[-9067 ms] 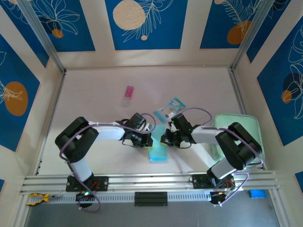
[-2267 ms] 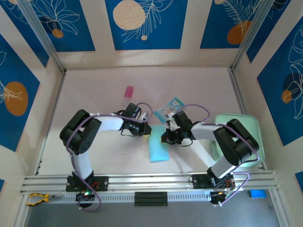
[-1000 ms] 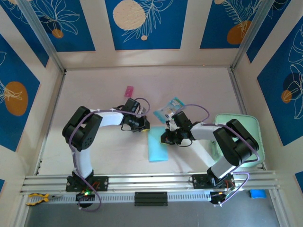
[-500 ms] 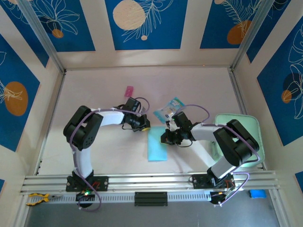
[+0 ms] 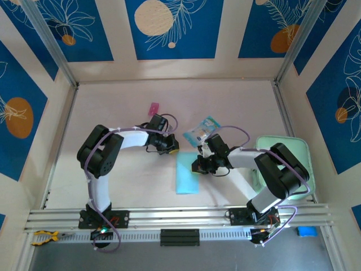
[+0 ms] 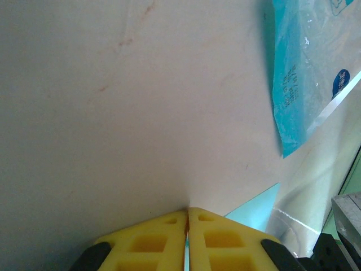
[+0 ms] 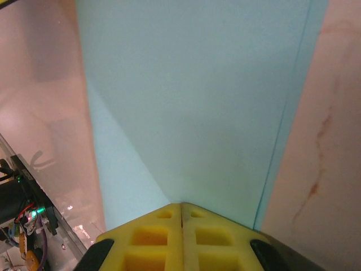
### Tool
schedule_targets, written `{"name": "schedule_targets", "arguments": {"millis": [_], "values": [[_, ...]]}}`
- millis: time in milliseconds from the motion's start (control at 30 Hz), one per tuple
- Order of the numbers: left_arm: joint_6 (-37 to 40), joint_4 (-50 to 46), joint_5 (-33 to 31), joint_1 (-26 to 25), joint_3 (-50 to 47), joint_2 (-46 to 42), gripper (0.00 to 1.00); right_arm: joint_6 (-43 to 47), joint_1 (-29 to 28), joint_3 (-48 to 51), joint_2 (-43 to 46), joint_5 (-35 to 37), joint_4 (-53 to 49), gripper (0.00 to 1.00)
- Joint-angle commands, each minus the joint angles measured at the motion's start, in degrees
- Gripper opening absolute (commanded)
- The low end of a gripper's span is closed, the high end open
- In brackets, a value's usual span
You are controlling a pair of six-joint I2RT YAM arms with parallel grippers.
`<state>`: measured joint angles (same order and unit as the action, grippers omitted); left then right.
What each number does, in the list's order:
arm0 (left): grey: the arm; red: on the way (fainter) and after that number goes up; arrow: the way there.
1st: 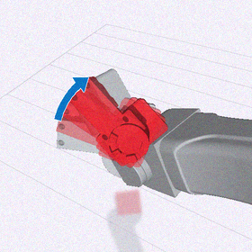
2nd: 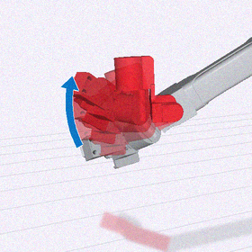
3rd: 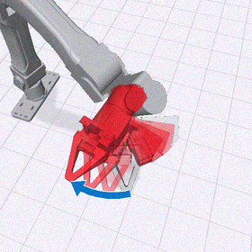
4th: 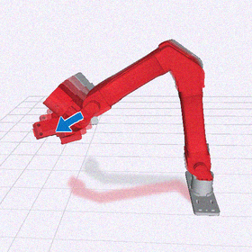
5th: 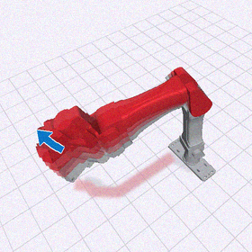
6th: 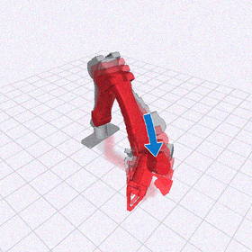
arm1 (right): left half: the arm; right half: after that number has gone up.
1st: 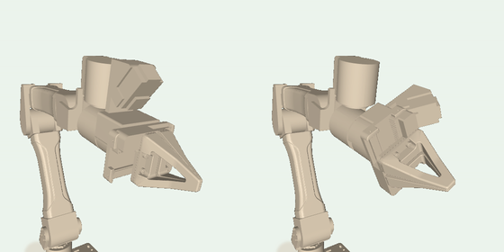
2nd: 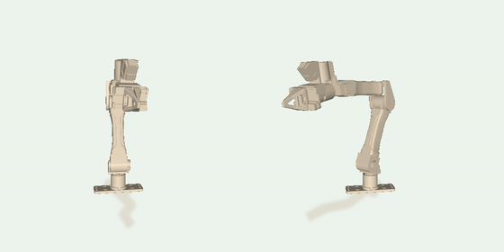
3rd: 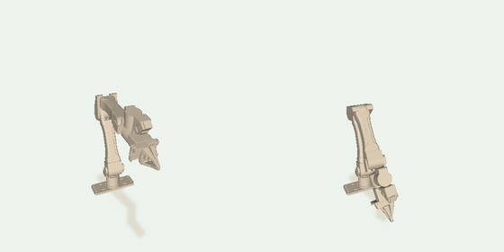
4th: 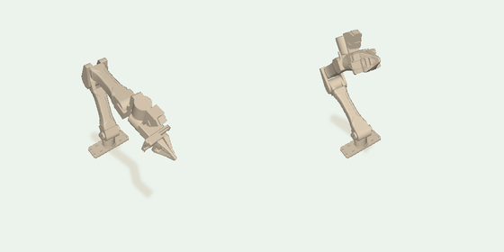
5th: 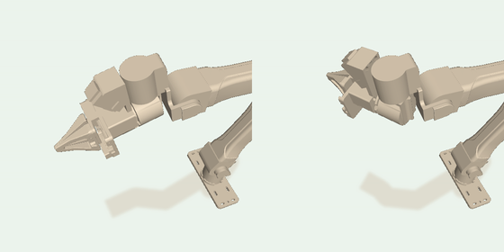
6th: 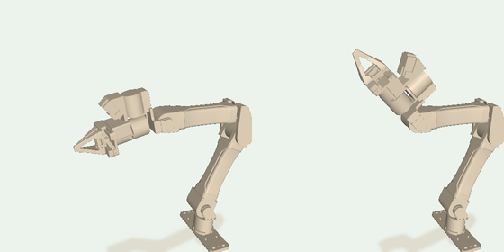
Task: Fold a paper plane with a square sheet of paper (pick it up from the middle)
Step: First fold a square sheet of paper at the bottom-center of the table.
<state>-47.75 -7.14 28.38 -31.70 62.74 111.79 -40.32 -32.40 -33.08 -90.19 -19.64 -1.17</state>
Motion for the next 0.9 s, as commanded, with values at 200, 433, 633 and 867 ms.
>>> {"name": "schedule_targets", "arguments": {"millis": [200,433,633,867], "values": [[0.9,-3.2,-7.6,2.3,1.6,-0.3,0.13,0.5,-0.6,2.4,-0.9,2.0,-8.1,0.0],[4.9,-6.2,-8.1,2.1,-0.7,-10.0,0.18,-0.2,-0.6,2.1,-1.1,4.1,-8.9,0.0],[6.4,-0.9,1.4,-1.3,-10.0,-17.5,0.2,-0.9,-0.5,2.1,0.0,6.0,-9.2,0.0],[2.5,8.8,4.3,-10.4,-20.3,-20.2,0.21,-0.1,-0.2,1.1,-0.2,5.4,-9.2,0.0]]}}
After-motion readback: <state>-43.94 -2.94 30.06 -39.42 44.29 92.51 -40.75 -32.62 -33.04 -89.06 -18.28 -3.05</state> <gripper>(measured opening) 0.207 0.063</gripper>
